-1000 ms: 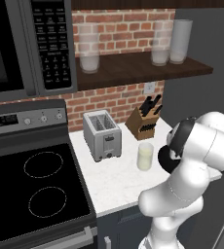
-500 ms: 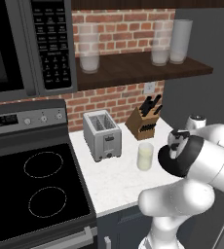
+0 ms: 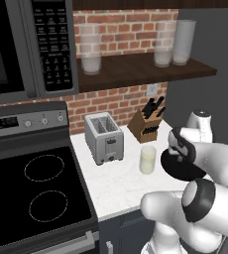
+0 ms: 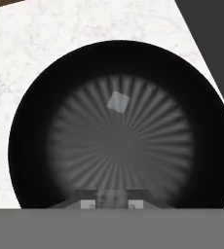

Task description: Grab a lemon wedge from the fridge and one ice cube from the ice bowl, and put them in the glass of lemonade.

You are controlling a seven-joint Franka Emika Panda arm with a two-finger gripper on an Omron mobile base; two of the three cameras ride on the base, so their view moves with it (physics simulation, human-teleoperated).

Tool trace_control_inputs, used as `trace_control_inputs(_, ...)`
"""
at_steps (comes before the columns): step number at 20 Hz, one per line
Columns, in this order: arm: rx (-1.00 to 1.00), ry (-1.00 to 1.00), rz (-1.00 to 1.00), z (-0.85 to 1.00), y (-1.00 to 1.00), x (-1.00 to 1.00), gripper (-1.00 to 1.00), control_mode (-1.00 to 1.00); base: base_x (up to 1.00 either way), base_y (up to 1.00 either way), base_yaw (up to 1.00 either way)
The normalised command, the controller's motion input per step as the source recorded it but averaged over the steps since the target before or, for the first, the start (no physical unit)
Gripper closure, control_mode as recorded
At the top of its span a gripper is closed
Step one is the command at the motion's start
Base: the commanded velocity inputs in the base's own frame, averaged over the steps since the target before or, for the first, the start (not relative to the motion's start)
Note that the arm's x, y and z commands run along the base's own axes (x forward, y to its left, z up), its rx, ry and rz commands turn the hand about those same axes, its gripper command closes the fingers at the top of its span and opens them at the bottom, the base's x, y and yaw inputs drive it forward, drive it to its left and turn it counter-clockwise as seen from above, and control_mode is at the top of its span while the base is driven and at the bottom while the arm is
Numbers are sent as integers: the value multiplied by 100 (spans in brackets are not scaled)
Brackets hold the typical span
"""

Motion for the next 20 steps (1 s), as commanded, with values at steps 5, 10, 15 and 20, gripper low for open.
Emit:
trace_control_inputs(5,0,-18,0,60,30,-18,100,-100,0,0,0)
trace_control_inputs(10,0,-20,0,45,32,-14,100,-100,0,0,0)
trace_control_inputs(15,0,-18,0,46,36,-10,100,-100,0,0,0)
trace_control_inputs(20,0,-11,0,46,31,-14,100,-100,0,0,0)
